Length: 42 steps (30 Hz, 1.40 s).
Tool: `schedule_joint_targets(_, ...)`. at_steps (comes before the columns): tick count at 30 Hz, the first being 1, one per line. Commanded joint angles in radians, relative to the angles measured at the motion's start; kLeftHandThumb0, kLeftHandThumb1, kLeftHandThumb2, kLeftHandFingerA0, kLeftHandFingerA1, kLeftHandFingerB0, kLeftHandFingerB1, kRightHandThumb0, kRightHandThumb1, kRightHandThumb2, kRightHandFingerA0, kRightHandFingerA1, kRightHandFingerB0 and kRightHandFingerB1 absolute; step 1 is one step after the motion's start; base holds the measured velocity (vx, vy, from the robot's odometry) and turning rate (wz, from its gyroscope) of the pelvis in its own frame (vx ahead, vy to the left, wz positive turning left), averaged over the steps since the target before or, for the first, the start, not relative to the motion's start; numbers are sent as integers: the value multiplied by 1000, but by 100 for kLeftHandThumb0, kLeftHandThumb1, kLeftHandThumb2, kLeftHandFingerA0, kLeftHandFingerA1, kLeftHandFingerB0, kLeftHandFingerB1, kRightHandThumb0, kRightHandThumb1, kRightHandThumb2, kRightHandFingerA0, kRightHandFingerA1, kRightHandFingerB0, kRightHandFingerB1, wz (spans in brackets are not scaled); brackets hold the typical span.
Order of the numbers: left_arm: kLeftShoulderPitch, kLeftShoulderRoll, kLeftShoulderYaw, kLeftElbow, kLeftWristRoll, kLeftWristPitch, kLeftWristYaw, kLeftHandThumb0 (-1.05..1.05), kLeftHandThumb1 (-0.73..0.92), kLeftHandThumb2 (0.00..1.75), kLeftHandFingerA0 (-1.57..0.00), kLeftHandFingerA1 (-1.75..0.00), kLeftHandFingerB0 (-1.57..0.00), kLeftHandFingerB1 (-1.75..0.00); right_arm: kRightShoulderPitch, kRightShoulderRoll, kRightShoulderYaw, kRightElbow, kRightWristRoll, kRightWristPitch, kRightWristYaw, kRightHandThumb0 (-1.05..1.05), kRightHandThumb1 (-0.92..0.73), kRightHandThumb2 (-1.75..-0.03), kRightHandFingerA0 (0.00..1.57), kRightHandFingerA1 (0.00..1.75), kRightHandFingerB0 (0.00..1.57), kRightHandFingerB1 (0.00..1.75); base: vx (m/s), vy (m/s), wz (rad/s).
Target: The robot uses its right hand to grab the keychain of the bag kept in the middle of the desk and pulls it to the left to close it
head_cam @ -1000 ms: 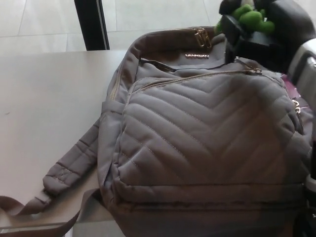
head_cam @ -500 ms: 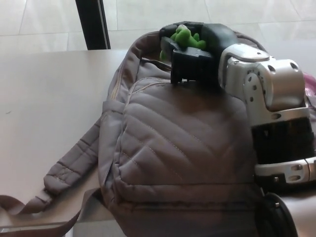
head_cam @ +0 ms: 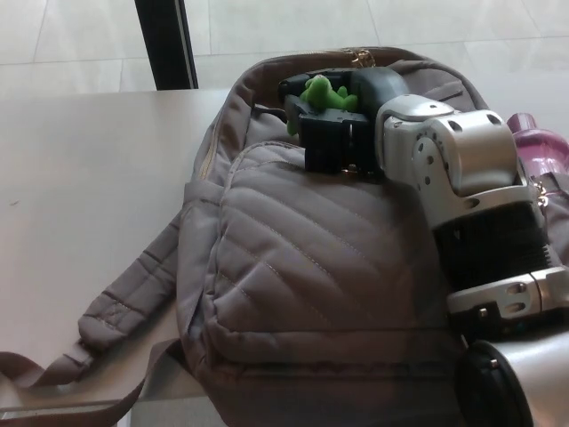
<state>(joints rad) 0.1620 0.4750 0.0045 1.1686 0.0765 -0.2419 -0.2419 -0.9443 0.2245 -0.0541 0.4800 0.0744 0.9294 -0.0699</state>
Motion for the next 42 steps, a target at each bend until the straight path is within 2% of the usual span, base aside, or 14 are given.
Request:
schedule_joint_targets(1,-35,7,-42,7,57,24,20,-64,92,89,-38,-55,-28,-48,-221,467,-11,131,114,-117,-155,-33,-52,-118,96,175,62,140,0,0,0)
schedule_joint_targets(8,-44,-10,-49,2,50,33,25,-53,81,122,-42,-66,-16,-51,-199,429,23,85,114,-99,-122,-34,-43,-138,98,175,75,175,0,0,0)
schedule_joint_targets(11,-54,-8,-55,-1,52,27,20,-55,82,123,-43,-66,-17,-51,-159,388,68,5,100,-71,-94,-30,-58,-116,98,175,67,175,0,0,0)
schedule_joint_targets(12,-58,-9,-56,6,50,28,19,-61,92,93,-39,-57,-28,-49,-149,381,63,-20,103,-62,-107,-30,-64,-108,93,175,68,164,0,0,0)
schedule_joint_targets(16,-55,-11,-52,5,39,29,17,-50,80,122,-41,-65,-17,-52,-158,356,81,-62,98,-55,-107,-30,-78,-85,96,175,59,168,0,0,0)
schedule_joint_targets(18,-58,-12,-45,-1,29,34,16,-63,92,91,-38,-56,-28,-49,-185,351,73,-75,117,-83,-92,-34,-80,-86,99,175,66,168,0,0,0)
schedule_joint_targets(19,-61,-13,-46,1,31,37,25,-55,83,123,-43,-66,-17,-51,-212,364,57,-90,139,-110,-93,-37,-82,-83,101,175,73,165,0,0,0)
schedule_joint_targets(24,-61,-8,-54,6,39,27,17,-54,82,123,-41,-66,-17,-51,-248,423,56,-100,166,-171,-105,-39,-83,-69,95,175,70,157,0,0,0)
schedule_joint_targets(26,-63,-8,-59,8,44,28,18,-54,81,123,-40,-65,-17,-52,-250,453,57,-99,178,-188,-112,-37,-80,-75,96,175,65,114,0,0,0)
schedule_joint_targets(32,-65,-25,-64,-2,47,40,37,-56,83,123,-44,-67,-17,-51,-347,550,86,43,178,-222,-97,-26,-58,-105,100,170,77,137,0,0,0)
schedule_joint_targets(33,-65,-26,-65,-8,48,41,35,-54,81,122,-43,-66,-17,-51,-349,566,93,60,176,-238,-94,-29,-53,-114,125,135,90,112,0,0,0)
schedule_joint_targets(38,-101,-43,-80,0,62,46,47,-54,82,122,-43,-66,-17,-51,-337,590,114,107,167,-284,-87,-30,-41,-121,107,168,85,137,0,0,0)
schedule_joint_targets(39,-106,-44,-82,-3,64,45,47,-61,92,93,-39,-58,-28,-50,-320,601,129,123,158,-305,-80,-33,-47,-118,130,137,97,115,0,0,0)
schedule_joint_targets(42,-125,-57,-94,-10,75,71,68,-53,80,122,-40,-64,-17,-51,-272,645,150,188,149,-290,-85,-31,-55,-115,133,136,88,109,0,0,0)
